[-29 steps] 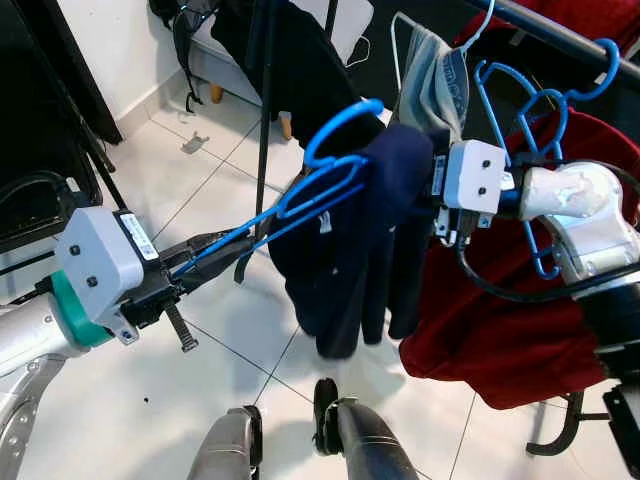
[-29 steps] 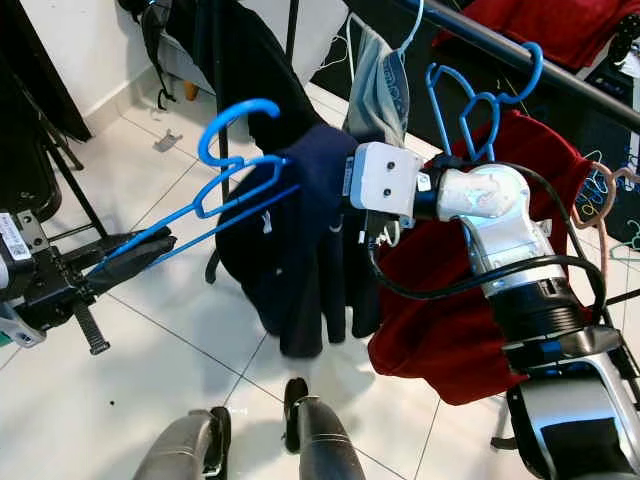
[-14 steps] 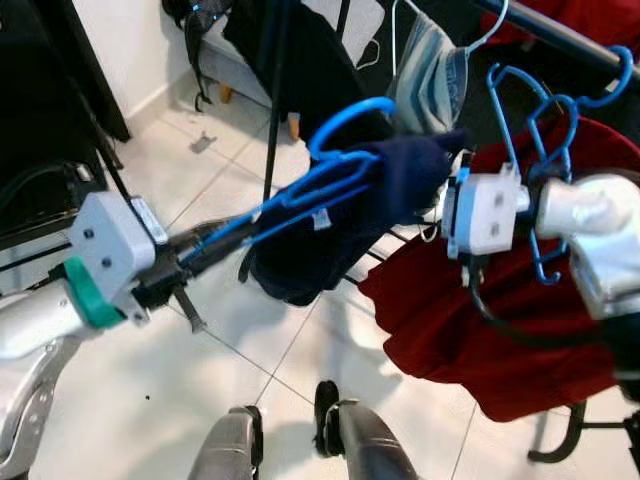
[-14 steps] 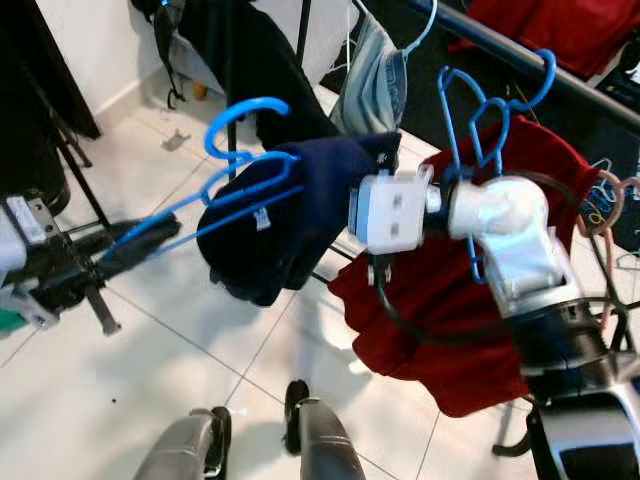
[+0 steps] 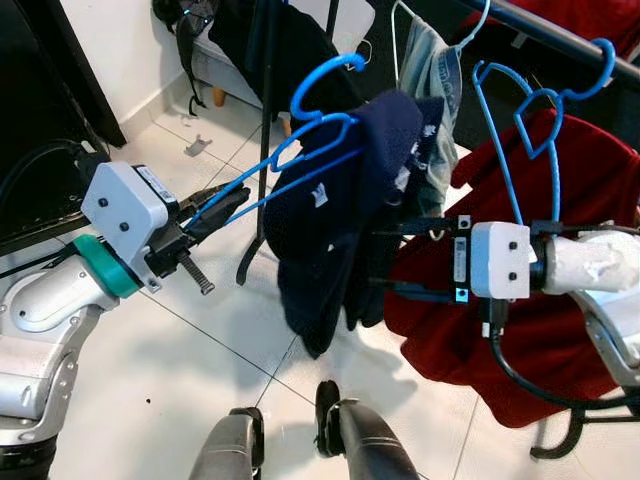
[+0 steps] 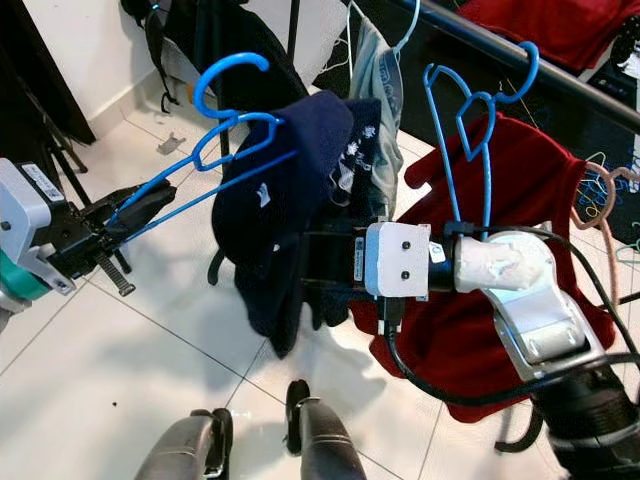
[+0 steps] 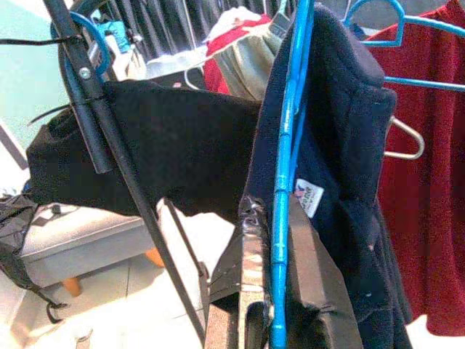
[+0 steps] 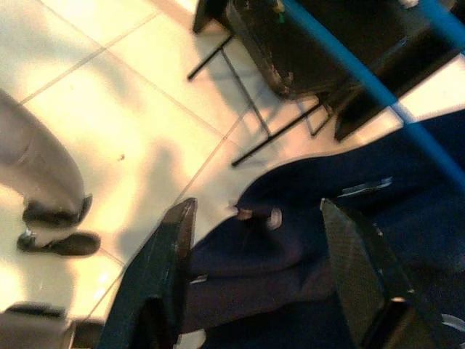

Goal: Hang hanger

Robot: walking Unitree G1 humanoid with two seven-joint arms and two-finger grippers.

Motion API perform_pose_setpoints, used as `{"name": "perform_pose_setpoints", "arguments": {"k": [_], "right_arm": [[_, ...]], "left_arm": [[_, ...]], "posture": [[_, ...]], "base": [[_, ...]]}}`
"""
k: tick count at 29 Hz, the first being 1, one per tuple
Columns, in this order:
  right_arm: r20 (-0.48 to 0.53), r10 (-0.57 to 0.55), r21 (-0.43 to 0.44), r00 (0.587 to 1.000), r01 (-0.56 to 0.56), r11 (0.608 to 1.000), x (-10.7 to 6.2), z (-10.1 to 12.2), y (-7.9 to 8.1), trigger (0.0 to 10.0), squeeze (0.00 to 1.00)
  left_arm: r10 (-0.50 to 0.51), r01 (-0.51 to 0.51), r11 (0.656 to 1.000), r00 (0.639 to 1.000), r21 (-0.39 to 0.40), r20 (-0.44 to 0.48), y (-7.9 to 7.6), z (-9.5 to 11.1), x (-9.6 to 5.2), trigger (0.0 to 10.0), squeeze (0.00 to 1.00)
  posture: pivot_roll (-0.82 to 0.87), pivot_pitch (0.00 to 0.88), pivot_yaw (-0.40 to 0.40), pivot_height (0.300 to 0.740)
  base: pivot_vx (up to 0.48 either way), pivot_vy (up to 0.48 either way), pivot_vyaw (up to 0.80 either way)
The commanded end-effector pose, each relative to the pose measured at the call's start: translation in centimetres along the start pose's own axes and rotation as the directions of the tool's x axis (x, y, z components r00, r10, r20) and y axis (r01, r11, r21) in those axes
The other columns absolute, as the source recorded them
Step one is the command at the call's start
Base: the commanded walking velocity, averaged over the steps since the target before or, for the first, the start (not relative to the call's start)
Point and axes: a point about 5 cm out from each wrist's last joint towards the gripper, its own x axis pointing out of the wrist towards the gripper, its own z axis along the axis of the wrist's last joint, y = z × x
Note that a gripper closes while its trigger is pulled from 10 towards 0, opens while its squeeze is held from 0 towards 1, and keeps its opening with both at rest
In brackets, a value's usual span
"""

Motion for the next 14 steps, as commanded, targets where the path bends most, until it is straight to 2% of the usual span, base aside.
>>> {"name": "perform_pose_setpoints", "arguments": {"k": [1, 2, 3, 4, 5, 6, 7, 8, 9, 11, 12, 14], "right_arm": [[-0.024, 0.013, 0.023, 1.000, -0.012, 1.000, -0.6, -0.2, 0.4, 10.0, 1.00], [-0.067, -0.142, -0.072, 0.988, 0.137, 0.988, -1.7, -0.5, -1.8, 10.0, 0.81], [-0.067, -0.142, -0.072, 0.988, 0.137, 0.988, -1.7, -0.5, -1.8, 10.0, 0.81], [-0.074, -0.303, -0.188, 0.950, 0.286, 0.940, -2.8, -0.4, -3.9, 10.0, 0.45], [-0.048, -0.436, -0.279, 0.899, 0.407, 0.870, -3.7, 0.0, -5.8, 10.0, 0.09], [0.009, -0.576, -0.379, 0.817, 0.536, 0.754, -4.9, 0.9, -7.7, 10.0, 0.00], [0.009, -0.576, -0.379, 0.817, 0.536, 0.754, -4.9, 0.9, -7.7, 10.0, 0.00], [0.049, -0.664, -0.440, 0.746, 0.613, 0.656, -6.0, 2.1, -8.4, 10.0, 0.00], [0.049, -0.664, -0.440, 0.746, 0.613, 0.656, -6.0, 2.1, -8.4, 10.0, 0.00], [0.080, -0.717, -0.458, 0.692, 0.664, 0.590, -6.6, 3.0, -8.6, 10.0, 0.00], [0.085, -0.732, -0.459, 0.676, 0.678, 0.574, -6.7, 3.1, -8.5, 10.0, 0.00], [0.055, -0.740, -0.435, 0.670, 0.684, 0.586, -6.7, 2.6, -8.1, 10.0, 0.00]], "left_arm": [[0.007, -0.008, 1.000, 0.999, 0.019, 0.052, 0.1, 0.8, 0.1, 10.0, 0.00], [0.007, -0.008, 1.000, 0.999, 0.017, 0.051, 0.0, 0.7, 0.1, 10.0, 0.00], [0.007, -0.008, 1.000, 0.999, 0.017, 0.051, 0.0, 0.7, 0.1, 10.0, 0.00], [0.005, -0.006, 1.000, 0.999, 0.015, 0.050, 0.0, 0.7, 0.0, 10.0, 0.00], [0.003, -0.003, 1.000, 0.999, 0.013, 0.050, -0.1, 0.7, 0.0, 10.0, 0.00], [0.000, -0.001, 1.000, 0.999, 0.012, 0.049, -0.1, 0.7, 0.0, 10.0, 0.00], [0.000, -0.001, 1.000, 0.999, 0.012, 0.049, -0.1, 0.7, 0.0, 10.0, 0.00], [0.004, -0.004, 1.000, 0.999, 0.015, 0.053, -0.1, 0.5, 0.1, 10.0, 0.00], [0.004, -0.004, 1.000, 0.999, 0.015, 0.053, -0.1, 0.5, 0.1, 10.0, 0.00], [0.004, -0.005, 1.000, 0.998, 0.018, 0.055, -0.1, 0.4, 0.2, 10.0, 0.00], [0.003, -0.004, 1.000, 0.998, 0.019, 0.057, -0.1, 0.4, 0.3, 10.0, 0.00], [-0.003, 0.001, 1.000, 0.998, 0.020, 0.062, -0.2, 0.4, 0.4, 10.0, 0.00]], "posture": [[-0.09, 0.196, -0.029, 0.740], [-0.09, 0.196, -0.029, 0.740], [-0.09, 0.196, -0.029, 0.740], [-0.09, 0.196, -0.029, 0.740], [-0.09, 0.196, -0.029, 0.740], [-0.09, 0.199, -0.029, 0.740], [-0.09, 0.199, -0.029, 0.740], [-0.09, 0.199, -0.027, 0.740], [-0.09, 0.199, -0.027, 0.740], [-0.09, 0.199, -0.024, 0.740], [-0.09, 0.199, -0.024, 0.740], [-0.09, 0.199, -0.021, 0.740]], "base": [[0.000, 0.000, 0.00], [0.000, 0.000, 0.00], [0.000, 0.000, 0.00], [0.000, 0.000, 0.00], [0.000, 0.000, 0.00], [0.000, 0.000, 0.00], [0.000, 0.000, 0.00], [0.000, 0.000, 0.00], [0.000, 0.000, 0.00], [0.000, 0.000, 0.00], [0.000, 0.000, 0.00], [0.000, 0.000, 0.00]]}}
